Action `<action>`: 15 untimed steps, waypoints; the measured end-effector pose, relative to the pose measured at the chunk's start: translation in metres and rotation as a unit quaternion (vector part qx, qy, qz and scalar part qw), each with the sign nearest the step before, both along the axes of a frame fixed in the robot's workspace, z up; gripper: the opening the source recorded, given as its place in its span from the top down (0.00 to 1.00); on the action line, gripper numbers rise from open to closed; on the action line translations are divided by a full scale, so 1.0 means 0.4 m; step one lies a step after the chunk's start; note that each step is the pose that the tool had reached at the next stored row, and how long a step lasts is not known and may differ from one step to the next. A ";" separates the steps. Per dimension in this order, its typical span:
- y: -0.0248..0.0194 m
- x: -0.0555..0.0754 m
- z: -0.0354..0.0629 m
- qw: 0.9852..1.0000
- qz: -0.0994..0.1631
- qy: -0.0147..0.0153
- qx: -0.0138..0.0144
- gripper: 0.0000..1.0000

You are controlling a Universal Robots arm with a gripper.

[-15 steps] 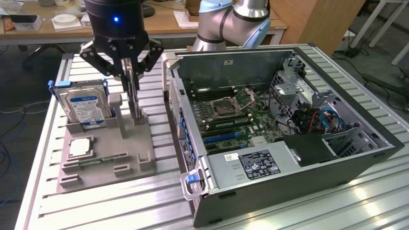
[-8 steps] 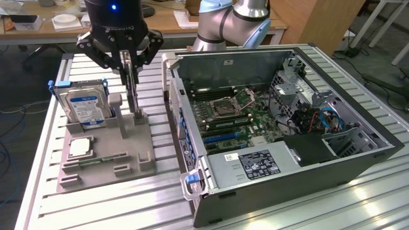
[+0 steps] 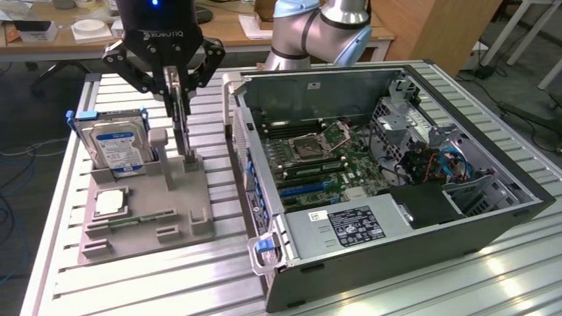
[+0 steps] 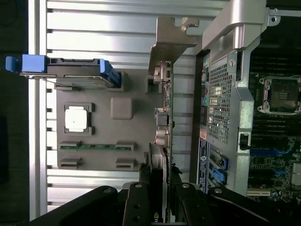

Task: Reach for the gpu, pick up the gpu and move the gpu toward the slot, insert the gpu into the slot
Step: 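Pick up the gpu and move the gpu toward the slot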

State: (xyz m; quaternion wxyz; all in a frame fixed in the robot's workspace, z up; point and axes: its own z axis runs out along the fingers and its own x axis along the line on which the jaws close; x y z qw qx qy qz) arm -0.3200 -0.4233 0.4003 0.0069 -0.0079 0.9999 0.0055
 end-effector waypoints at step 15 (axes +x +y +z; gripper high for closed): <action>0.000 0.004 0.026 1.000 0.000 0.000 0.000 0.73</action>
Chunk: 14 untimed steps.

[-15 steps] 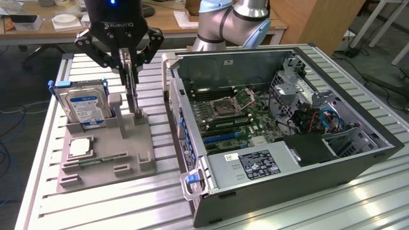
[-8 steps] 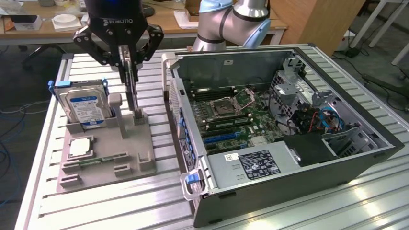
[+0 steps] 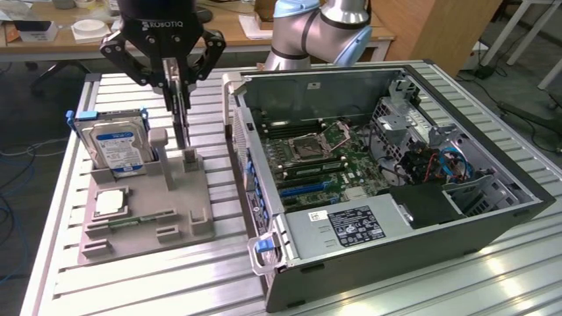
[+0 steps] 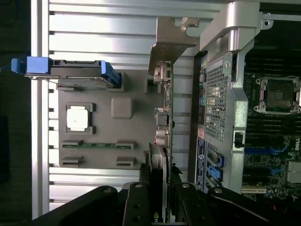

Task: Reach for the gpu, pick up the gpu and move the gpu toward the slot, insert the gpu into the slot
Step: 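Pick up the gpu and move the gpu toward the slot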

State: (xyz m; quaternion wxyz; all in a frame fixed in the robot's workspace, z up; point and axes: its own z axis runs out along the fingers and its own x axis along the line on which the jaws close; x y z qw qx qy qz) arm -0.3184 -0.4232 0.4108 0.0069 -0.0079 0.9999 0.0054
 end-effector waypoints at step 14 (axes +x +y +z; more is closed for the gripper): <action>0.000 0.048 0.000 1.000 0.000 0.000 0.000 0.73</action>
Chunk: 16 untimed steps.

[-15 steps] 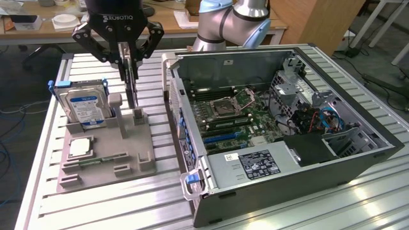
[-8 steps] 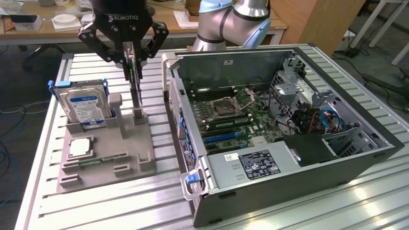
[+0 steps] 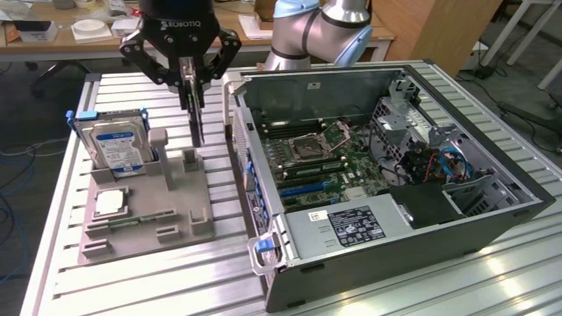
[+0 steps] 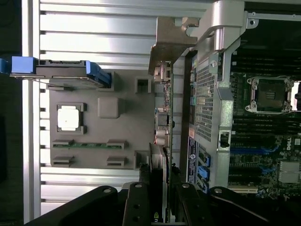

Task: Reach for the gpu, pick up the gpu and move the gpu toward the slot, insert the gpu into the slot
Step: 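Pick up the gpu and move the gpu toward the slot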

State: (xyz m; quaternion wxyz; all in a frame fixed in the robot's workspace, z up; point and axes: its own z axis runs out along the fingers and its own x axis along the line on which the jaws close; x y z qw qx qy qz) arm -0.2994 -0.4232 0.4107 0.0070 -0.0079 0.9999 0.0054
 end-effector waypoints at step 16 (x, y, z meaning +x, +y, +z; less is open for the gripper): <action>0.000 0.064 0.000 1.000 0.000 0.000 0.000 0.73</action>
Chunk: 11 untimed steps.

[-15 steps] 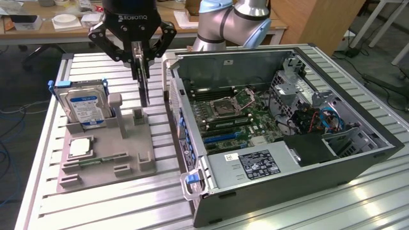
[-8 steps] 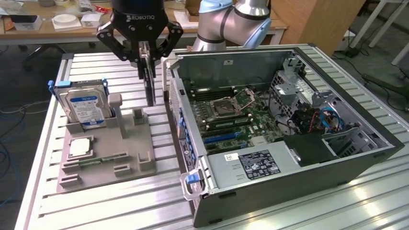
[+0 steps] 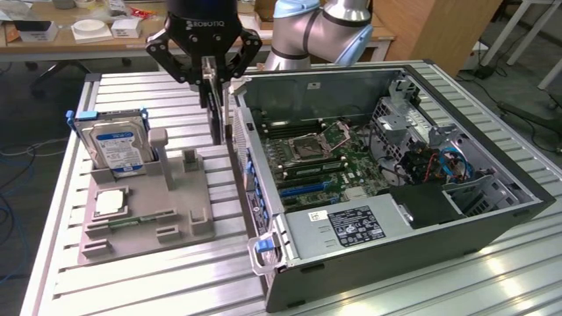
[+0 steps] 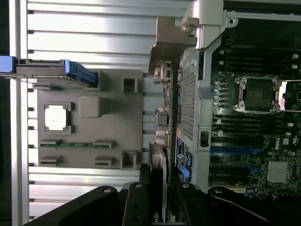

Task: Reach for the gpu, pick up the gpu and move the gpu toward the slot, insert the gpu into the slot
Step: 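Pick up the gpu and move the gpu toward the slot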

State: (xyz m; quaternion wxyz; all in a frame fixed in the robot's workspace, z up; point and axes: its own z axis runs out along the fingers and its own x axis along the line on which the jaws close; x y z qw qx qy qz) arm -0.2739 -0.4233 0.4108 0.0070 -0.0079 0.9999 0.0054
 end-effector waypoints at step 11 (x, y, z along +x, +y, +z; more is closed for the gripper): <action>0.000 0.045 0.000 1.000 0.000 0.000 0.000 0.73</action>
